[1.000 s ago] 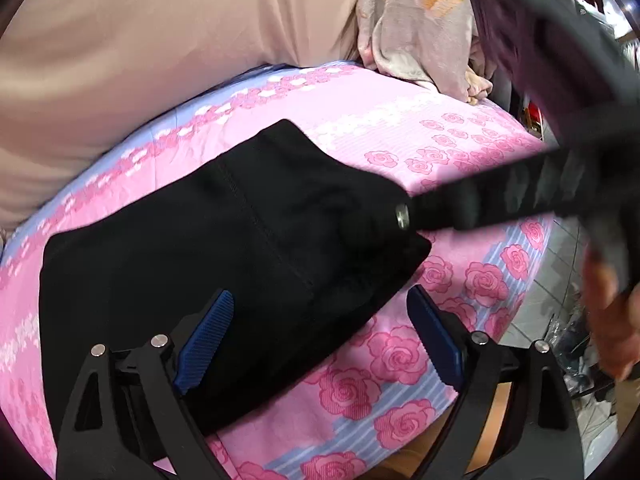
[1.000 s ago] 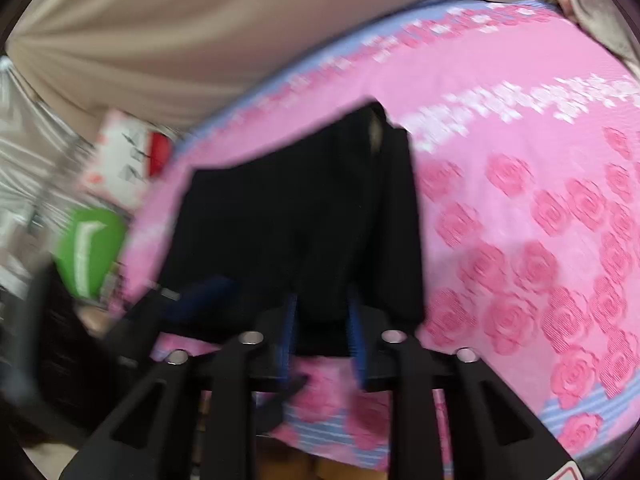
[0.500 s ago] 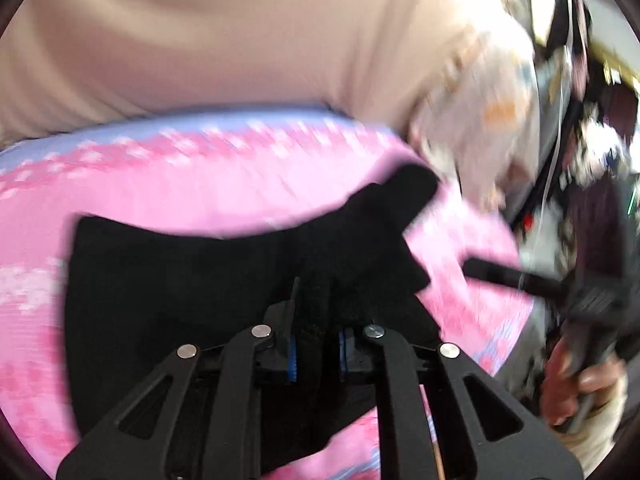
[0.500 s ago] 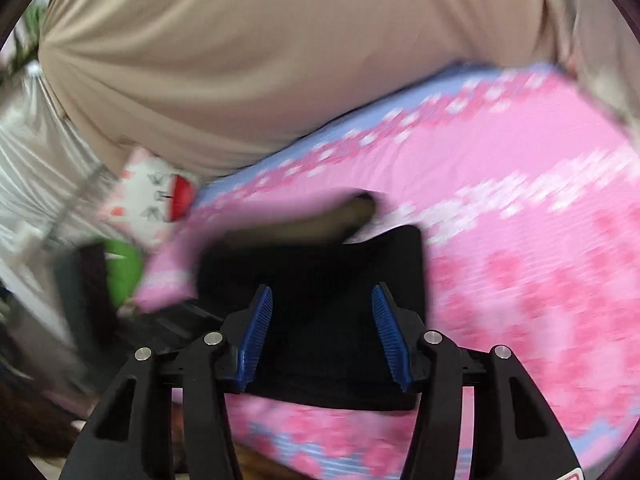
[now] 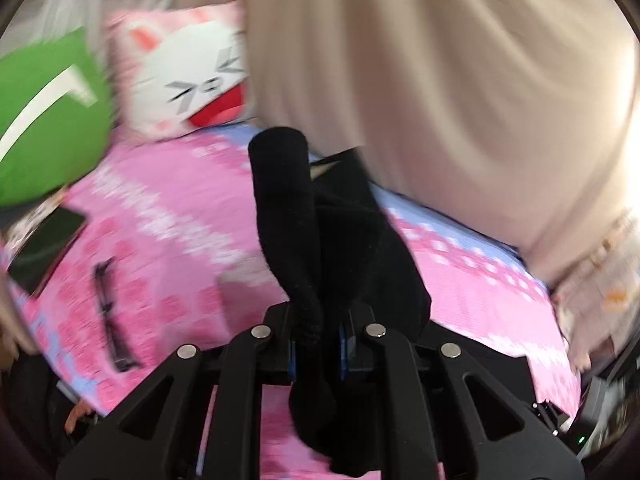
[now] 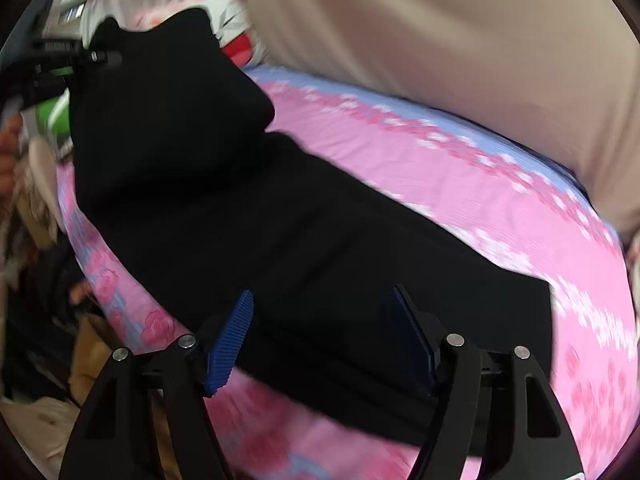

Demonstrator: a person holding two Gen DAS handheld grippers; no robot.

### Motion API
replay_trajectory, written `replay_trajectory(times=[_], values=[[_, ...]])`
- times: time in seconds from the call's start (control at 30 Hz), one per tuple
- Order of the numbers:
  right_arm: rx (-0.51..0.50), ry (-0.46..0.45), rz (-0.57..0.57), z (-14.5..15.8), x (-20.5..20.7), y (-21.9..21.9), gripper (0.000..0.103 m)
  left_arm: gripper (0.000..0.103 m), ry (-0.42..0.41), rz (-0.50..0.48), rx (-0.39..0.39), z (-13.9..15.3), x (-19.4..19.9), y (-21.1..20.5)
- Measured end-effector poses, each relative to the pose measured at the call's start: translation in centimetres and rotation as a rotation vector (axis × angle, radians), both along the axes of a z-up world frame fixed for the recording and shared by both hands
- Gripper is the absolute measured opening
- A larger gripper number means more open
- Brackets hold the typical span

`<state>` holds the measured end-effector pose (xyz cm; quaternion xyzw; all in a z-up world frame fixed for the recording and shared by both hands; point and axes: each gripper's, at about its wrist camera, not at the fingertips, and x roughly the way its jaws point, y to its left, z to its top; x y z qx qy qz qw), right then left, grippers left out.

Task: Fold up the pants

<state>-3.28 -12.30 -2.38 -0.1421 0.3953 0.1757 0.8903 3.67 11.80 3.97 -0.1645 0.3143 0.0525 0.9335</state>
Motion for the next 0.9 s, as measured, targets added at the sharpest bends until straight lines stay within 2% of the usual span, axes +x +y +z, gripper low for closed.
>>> replay_trajectory(times=[0.1,0.13,0.17,0.2,0.23,0.3,0.37,0.47,0.53,0.6,0.67,0.7,0.73,0.77,0.8,0.87,0.9], values=[[-0.075,0.021,0.016,-2.4,1.7,2.1,0.068,0.013,0.043,0.077,-0.014,-2.1,0.0,2.9],[-0.038,0.030,0.009,-2.6,2.3,1.8,0.068,0.013,0.057,0.096,-0.019,-3.0,-0.1,3.9],[0.005,0.057,-0.004,-2.6,2.7,1.3,0.056,0.013,0.068,0.105,-0.029,-3.6,0.0,4.2],[0.063,0.093,-0.020,-2.4,3.4,0.5,0.030,0.013,0.083,0.115,-0.049,-4.4,0.1,5.0],[0.135,0.131,-0.039,-2.0,4.1,-0.4,0.018,0.013,0.098,0.125,-0.080,-5.1,0.3,6.0],[0.218,0.170,-0.081,-1.0,4.9,-1.4,0.015,0.013,0.103,0.134,-0.146,-6.2,0.2,7.7],[0.320,0.177,-0.095,1.0,5.5,-2.3,0.014,0.013,0.091,0.129,-0.179,-6.2,-0.1,8.5],[0.421,0.144,-0.040,4.2,5.3,-1.7,0.014,0.013,0.079,0.119,-0.207,-6.0,-0.2,8.9],[0.428,0.148,0.025,4.6,4.8,0.2,0.014,0.013,0.081,0.117,-0.210,-6.0,-0.2,8.8],[0.375,0.202,0.064,2.3,5.0,2.3,0.016,0.013,0.081,0.117,-0.209,-6.0,-0.2,8.6],[0.240,0.256,0.017,-1.8,5.9,3.7,0.017,0.013,0.083,0.116,-0.208,-5.9,-0.2,8.5],[0.200,0.263,0.002,-3.1,5.8,3.6,0.017,0.014,0.084,0.117,-0.209,-5.8,-0.3,8.4],[0.219,0.231,0.011,-2.8,5.1,3.1,0.019,0.014,0.087,0.118,-0.206,-5.7,-0.4,8.3],[0.209,0.199,0.011,-1.7,4.4,2.7,0.027,0.014,0.090,0.118,-0.201,-5.7,-0.4,8.3],[0.187,0.172,0.008,-1.0,3.9,2.5,0.045,0.014,0.091,0.117,-0.193,-5.7,-0.4,8.2],[0.100,0.079,0.010,0.8,2.4,1.6,0.061,0.014,0.093,0.119,-0.181,-5.7,-0.3,7.9],[0.075,0.071,0.020,1.1,2.2,1.3,0.062,0.014,0.094,0.120,-0.180,-5.8,-0.2,7.8]])
